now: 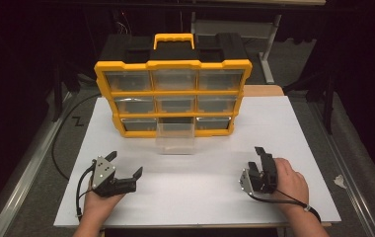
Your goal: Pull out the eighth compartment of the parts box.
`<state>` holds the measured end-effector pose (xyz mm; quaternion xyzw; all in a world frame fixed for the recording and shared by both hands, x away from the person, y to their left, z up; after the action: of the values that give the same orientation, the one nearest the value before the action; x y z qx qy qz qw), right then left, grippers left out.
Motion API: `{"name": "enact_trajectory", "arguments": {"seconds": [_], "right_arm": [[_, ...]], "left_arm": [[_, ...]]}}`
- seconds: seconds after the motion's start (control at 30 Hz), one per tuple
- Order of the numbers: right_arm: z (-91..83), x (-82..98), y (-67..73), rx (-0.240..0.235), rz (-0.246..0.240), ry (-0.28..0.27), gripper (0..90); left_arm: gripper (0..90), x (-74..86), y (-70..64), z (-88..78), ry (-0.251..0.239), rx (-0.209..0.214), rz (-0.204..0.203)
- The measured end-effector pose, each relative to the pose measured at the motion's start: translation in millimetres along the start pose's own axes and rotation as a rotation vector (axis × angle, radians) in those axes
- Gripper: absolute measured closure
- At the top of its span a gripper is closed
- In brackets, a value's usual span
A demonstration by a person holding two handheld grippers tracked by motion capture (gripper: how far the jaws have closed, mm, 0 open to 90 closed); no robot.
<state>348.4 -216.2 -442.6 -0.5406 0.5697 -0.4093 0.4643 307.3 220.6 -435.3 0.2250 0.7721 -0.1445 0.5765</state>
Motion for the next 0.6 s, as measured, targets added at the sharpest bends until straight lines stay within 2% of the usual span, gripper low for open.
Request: {"name": "enact_trajectory", "arguments": {"seconds": [0.13,0.3,0.4,0.6], "right_arm": [[0.2,-2.1,1.6,-0.018,-0.008,-0.01,28.6],[-1.4,-4.7,2.4,-0.016,-0.031,-0.014,23.5],[-1.7,-5.1,3.5,-0.029,-0.027,-0.018,19.4],[-3.9,-6.3,4.1,-0.007,-0.04,-0.033,8.5]], "left_arm": [[0.9,0.3,0.1,0.0,0.004,0.001,0.001],[0.9,0.1,0.4,-0.6,0.001,0.002,0.0],[0.9,0.1,0.6,-0.3,0.001,0.004,0.001],[0.9,0.0,0.6,-0.5,-0.002,0.004,0.002]]}}
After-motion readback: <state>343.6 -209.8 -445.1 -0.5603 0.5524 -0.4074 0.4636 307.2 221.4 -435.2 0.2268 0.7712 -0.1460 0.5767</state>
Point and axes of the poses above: each handheld gripper's, and its own axes: z roughly forward along the jaws, x roughly out of its underside, y roughly to its left, the point moved 1 cm from there along z, roughly forward along the jaws, and after that the axes turned 4 degrees about x, right-handed, at the moved point
